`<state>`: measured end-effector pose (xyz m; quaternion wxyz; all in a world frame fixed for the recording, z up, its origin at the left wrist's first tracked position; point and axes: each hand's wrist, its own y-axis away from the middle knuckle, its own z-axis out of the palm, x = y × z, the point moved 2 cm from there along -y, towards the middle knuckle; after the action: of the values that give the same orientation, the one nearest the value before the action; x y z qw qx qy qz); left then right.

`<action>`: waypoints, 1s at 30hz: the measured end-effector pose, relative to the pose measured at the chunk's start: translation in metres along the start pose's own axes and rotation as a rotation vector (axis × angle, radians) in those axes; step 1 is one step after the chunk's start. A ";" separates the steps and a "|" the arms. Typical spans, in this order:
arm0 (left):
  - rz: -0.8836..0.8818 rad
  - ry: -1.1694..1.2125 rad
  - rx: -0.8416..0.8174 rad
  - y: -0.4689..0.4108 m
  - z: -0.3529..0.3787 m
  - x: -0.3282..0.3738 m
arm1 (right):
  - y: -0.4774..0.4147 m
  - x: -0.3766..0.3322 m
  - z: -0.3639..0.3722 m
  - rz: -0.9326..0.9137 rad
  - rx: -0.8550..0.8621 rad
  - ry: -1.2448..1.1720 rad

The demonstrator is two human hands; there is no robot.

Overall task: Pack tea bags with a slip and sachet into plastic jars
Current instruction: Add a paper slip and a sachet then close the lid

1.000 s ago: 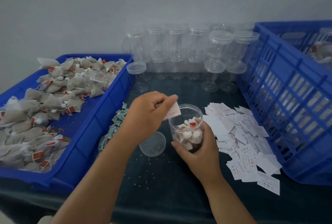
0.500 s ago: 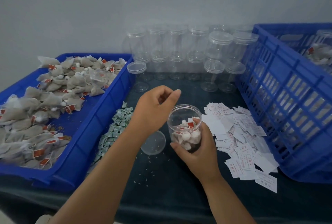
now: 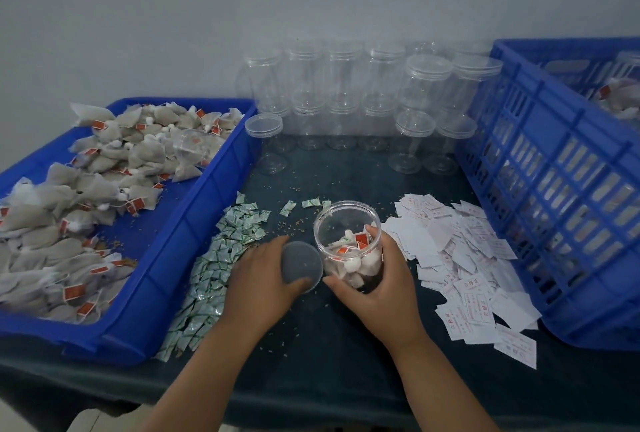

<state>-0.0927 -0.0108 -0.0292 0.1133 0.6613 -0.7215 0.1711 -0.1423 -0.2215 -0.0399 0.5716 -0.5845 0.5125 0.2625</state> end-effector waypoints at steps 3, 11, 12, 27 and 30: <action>-0.040 0.118 0.061 -0.001 0.002 0.001 | -0.001 0.000 0.000 0.017 -0.003 0.000; -0.356 1.195 -0.052 -0.016 -0.018 0.013 | 0.001 -0.008 -0.004 0.089 -0.030 -0.025; -0.345 1.353 -0.085 -0.018 -0.023 0.017 | 0.001 -0.006 -0.004 0.091 -0.043 -0.026; 0.431 0.456 -0.092 -0.003 -0.067 0.075 | -0.001 -0.003 0.001 0.051 -0.128 0.025; 0.430 0.273 -0.145 -0.003 -0.069 0.083 | 0.000 -0.002 0.002 0.062 -0.132 0.044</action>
<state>-0.1022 -0.0598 0.0662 0.2175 0.4536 -0.8339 0.2269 -0.1423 -0.2192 -0.0384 0.5120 -0.6105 0.5243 0.3005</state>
